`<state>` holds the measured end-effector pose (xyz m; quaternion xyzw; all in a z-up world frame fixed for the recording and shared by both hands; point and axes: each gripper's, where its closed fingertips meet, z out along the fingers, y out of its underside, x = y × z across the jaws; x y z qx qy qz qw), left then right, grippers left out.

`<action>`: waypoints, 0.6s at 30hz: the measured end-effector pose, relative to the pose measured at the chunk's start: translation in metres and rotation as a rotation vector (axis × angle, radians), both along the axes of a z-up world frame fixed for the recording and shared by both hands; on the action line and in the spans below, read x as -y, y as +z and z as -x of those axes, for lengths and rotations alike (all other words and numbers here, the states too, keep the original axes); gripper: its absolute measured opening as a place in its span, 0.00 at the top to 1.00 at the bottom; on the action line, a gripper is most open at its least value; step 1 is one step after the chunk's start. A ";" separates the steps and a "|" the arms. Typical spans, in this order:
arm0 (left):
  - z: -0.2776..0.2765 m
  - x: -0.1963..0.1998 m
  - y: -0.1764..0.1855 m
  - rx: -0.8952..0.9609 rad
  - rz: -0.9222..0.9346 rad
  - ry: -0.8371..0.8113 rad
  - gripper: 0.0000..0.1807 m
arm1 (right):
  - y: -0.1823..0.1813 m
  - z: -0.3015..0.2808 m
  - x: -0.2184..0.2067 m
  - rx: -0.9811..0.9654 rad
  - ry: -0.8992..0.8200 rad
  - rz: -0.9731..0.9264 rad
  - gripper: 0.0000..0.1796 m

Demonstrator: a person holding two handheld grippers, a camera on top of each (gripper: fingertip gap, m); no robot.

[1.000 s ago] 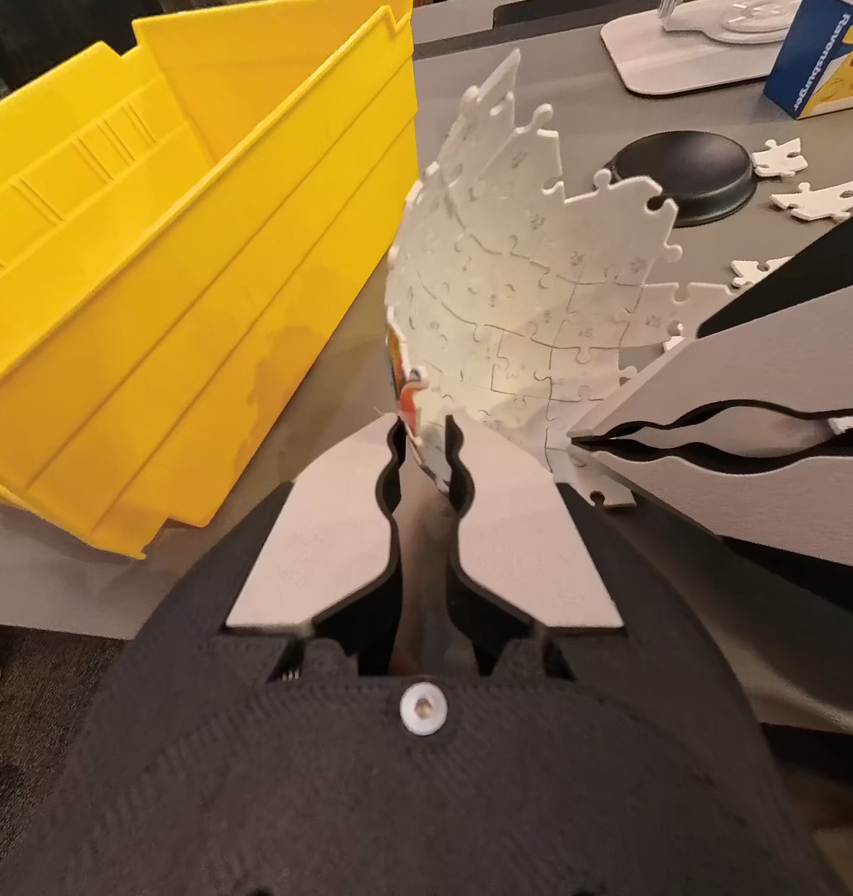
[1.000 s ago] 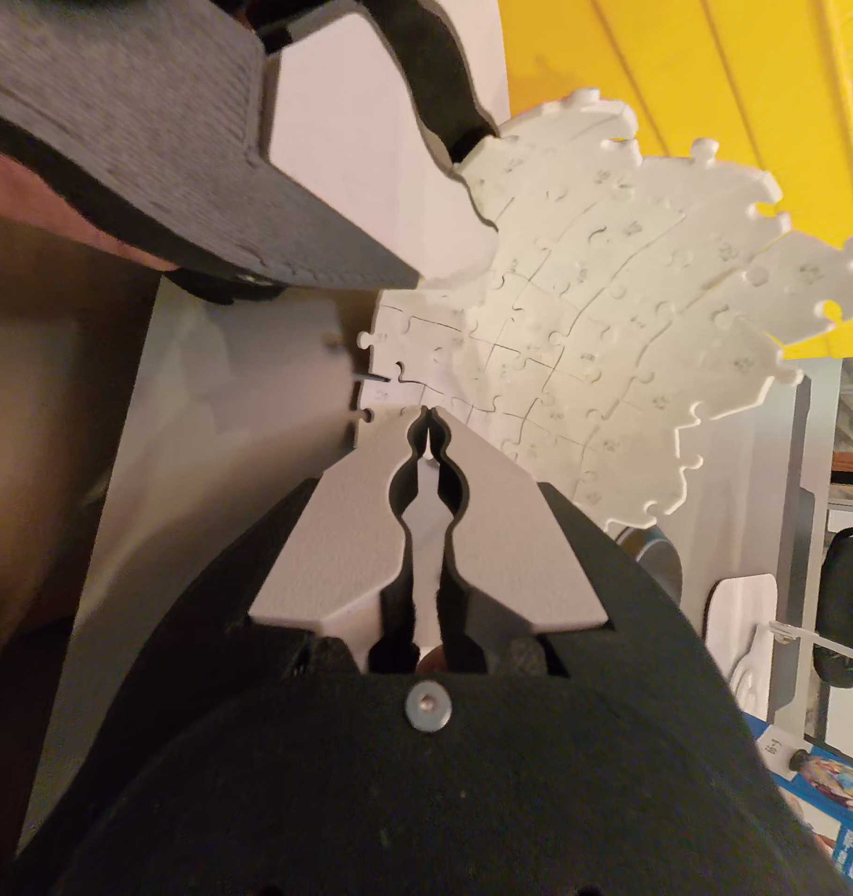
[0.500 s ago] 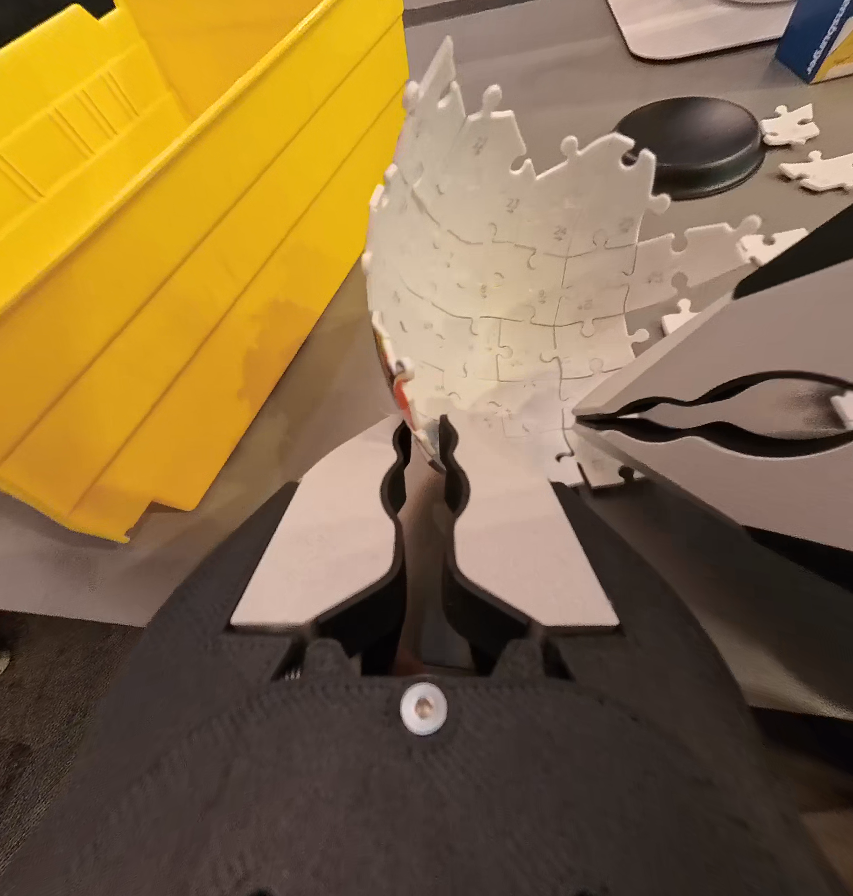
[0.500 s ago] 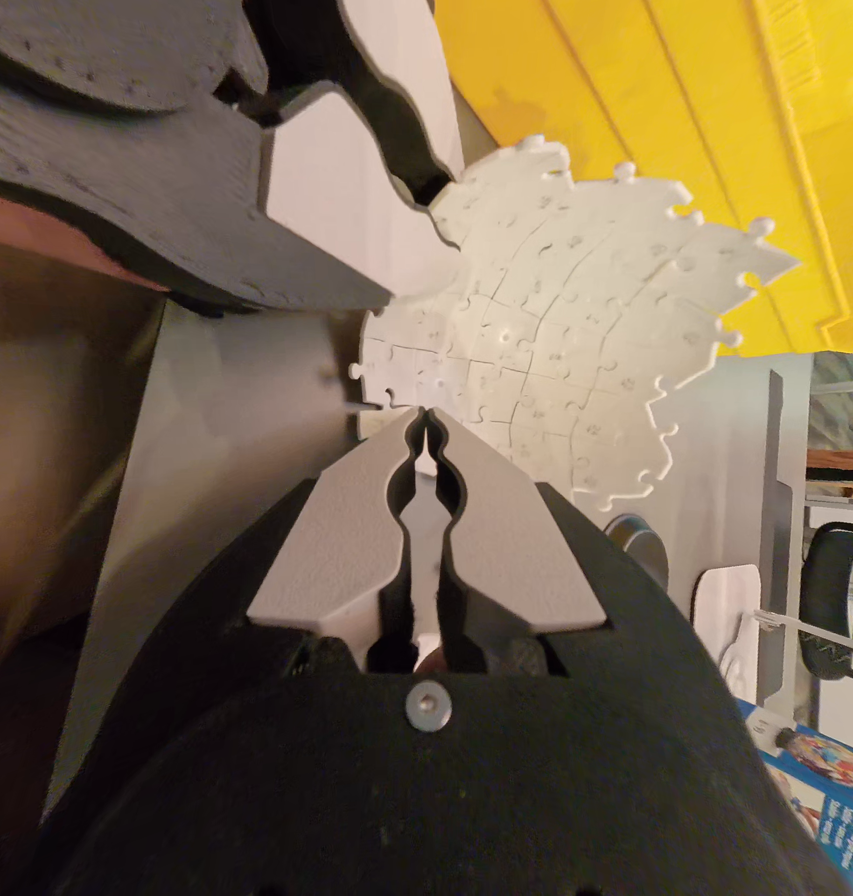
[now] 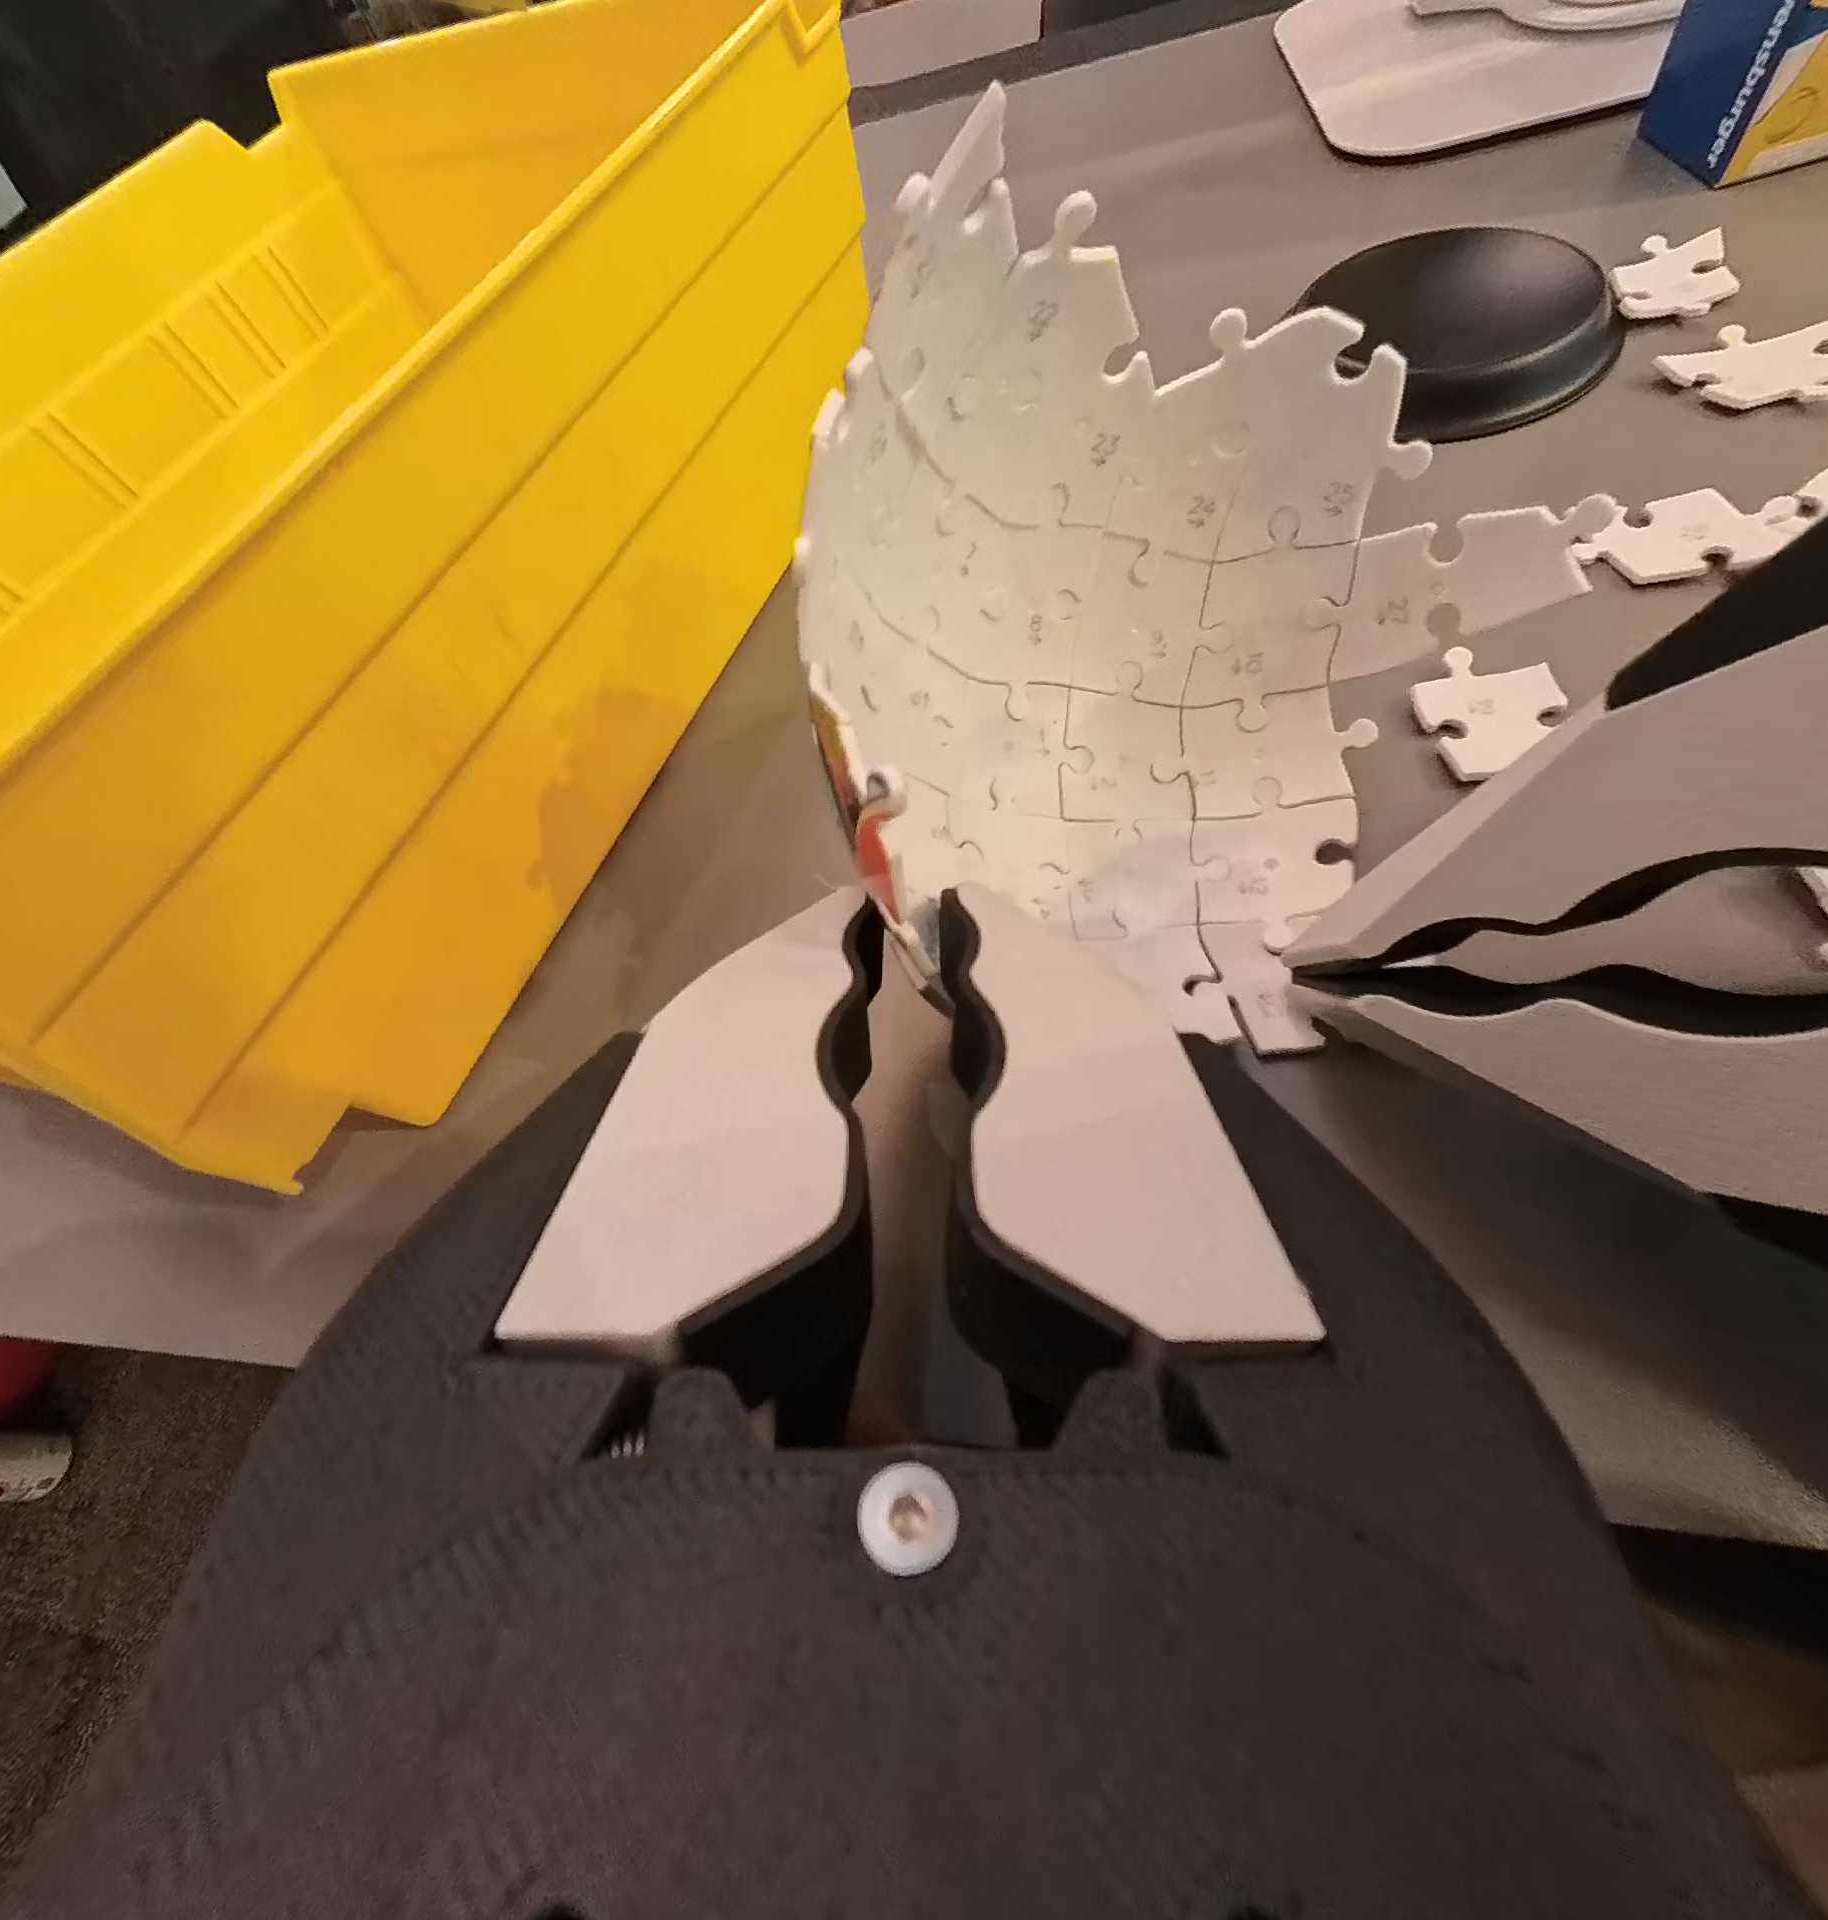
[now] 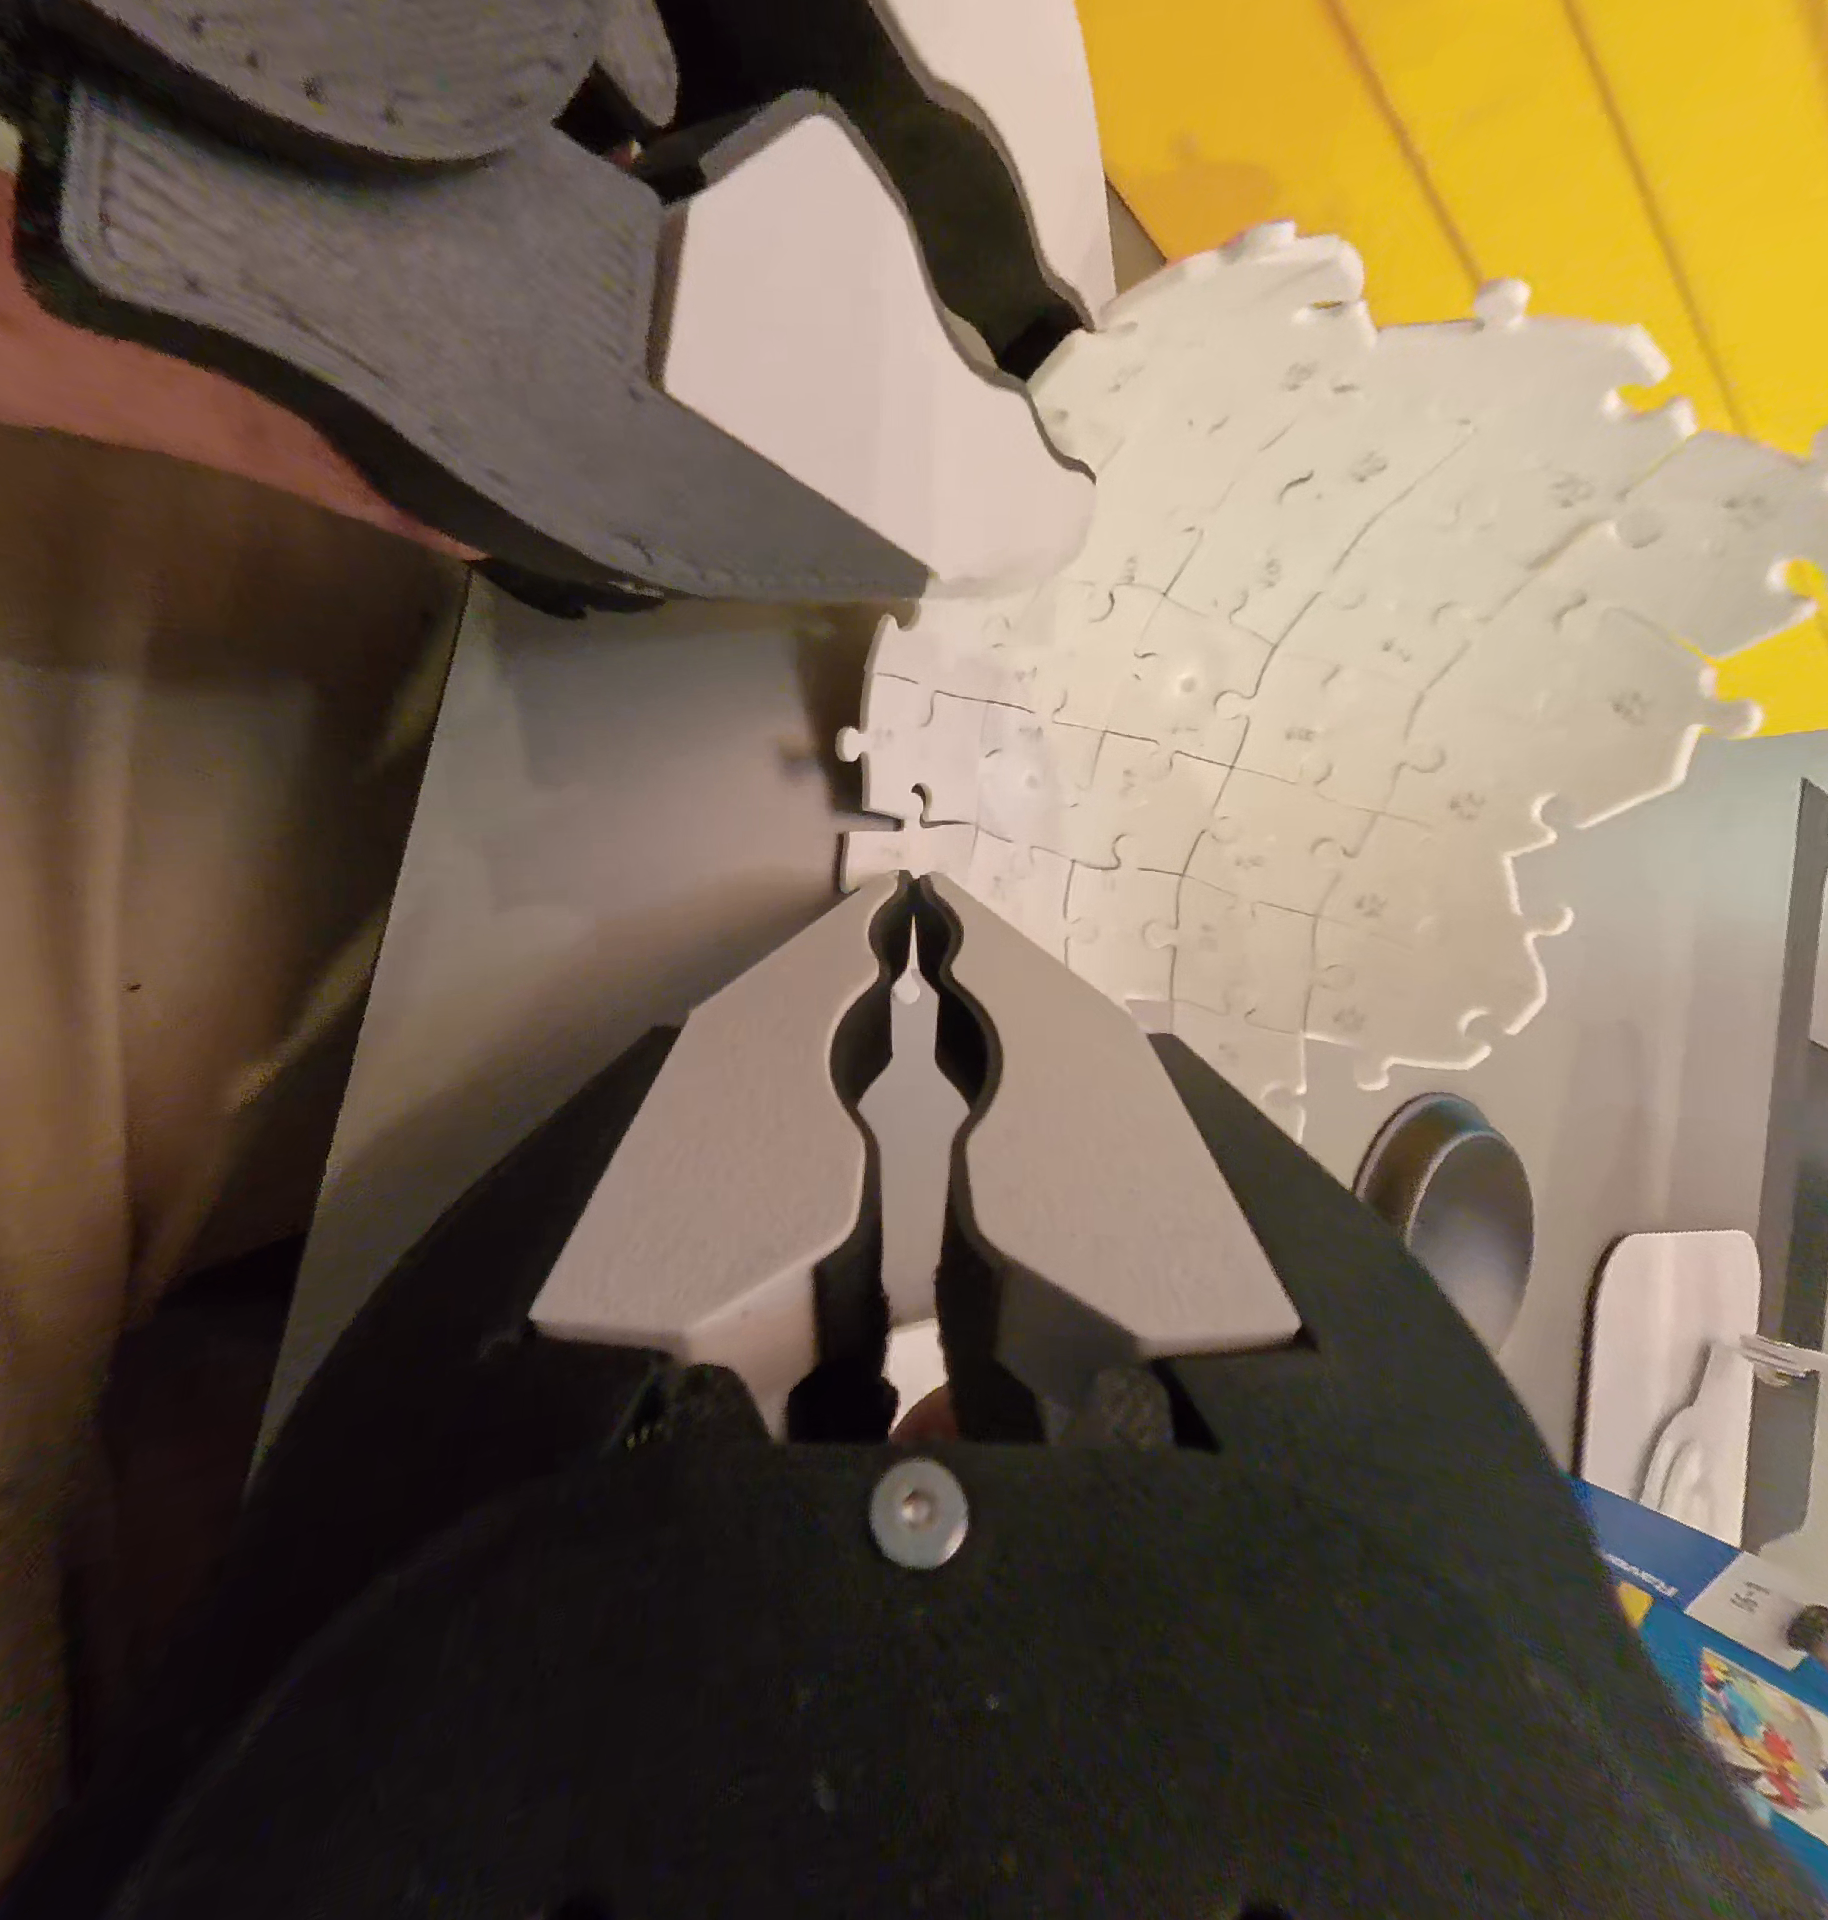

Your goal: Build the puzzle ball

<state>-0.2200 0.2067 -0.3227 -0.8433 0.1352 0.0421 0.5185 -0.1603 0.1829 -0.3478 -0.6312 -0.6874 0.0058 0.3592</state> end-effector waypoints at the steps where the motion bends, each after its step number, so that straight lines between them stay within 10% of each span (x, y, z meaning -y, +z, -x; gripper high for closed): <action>1: 0.000 0.000 0.000 -0.003 -0.002 -0.001 0.94 | 0.000 0.000 0.000 -0.004 -0.004 0.004 1.00; 18: -0.001 0.001 0.001 -0.023 -0.017 -0.011 0.94 | -0.002 -0.033 0.003 0.077 -0.115 0.183 1.00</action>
